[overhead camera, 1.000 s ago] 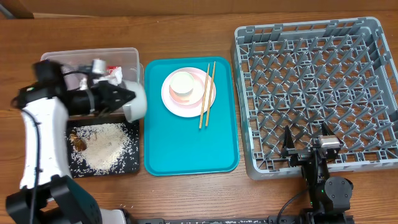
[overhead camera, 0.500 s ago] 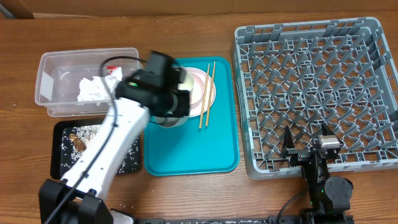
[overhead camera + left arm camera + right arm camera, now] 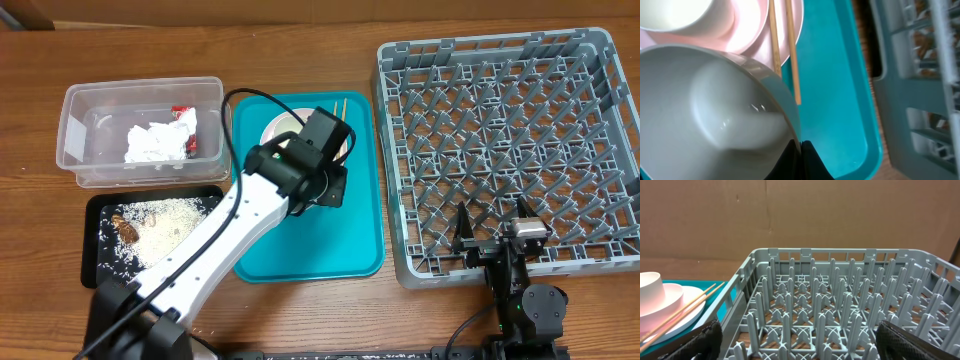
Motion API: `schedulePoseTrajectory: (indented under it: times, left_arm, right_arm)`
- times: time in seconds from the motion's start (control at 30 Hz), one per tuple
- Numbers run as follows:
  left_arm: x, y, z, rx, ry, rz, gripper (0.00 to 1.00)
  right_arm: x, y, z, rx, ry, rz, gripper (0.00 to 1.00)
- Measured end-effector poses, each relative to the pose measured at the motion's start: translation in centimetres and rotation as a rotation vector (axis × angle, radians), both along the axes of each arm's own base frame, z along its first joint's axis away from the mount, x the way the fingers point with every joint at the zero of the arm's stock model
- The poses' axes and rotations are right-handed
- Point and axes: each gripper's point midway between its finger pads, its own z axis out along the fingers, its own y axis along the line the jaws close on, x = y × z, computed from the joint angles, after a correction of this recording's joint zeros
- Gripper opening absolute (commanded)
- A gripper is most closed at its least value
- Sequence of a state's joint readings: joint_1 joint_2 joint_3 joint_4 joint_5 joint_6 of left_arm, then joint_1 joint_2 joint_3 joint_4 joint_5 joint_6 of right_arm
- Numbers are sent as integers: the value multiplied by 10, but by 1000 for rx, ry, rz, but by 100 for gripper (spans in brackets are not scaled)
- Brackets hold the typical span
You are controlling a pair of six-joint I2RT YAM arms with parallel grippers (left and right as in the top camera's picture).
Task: Sort waste into correct bins and load items into the dishwasher
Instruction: 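Carry the emptied grey bowl onto the teal tray and release it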
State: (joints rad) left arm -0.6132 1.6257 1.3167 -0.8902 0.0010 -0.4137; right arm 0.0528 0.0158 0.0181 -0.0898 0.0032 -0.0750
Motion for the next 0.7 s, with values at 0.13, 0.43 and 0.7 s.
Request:
schedulePoseTrajectory:
  times: [0.13, 0.43, 0.7]
  left_arm:
    - [-1, 0, -25, 40, 61, 1, 4]
    - [-12, 1, -57, 82, 178, -8, 4]
    - [-15, 2, -64, 95, 204, -7, 14]
  right_arm:
    - [0, 0, 0, 0, 0, 0, 100]
    - [0, 0, 0, 0, 0, 0, 100]
    - [0, 0, 0, 0, 0, 0, 100]
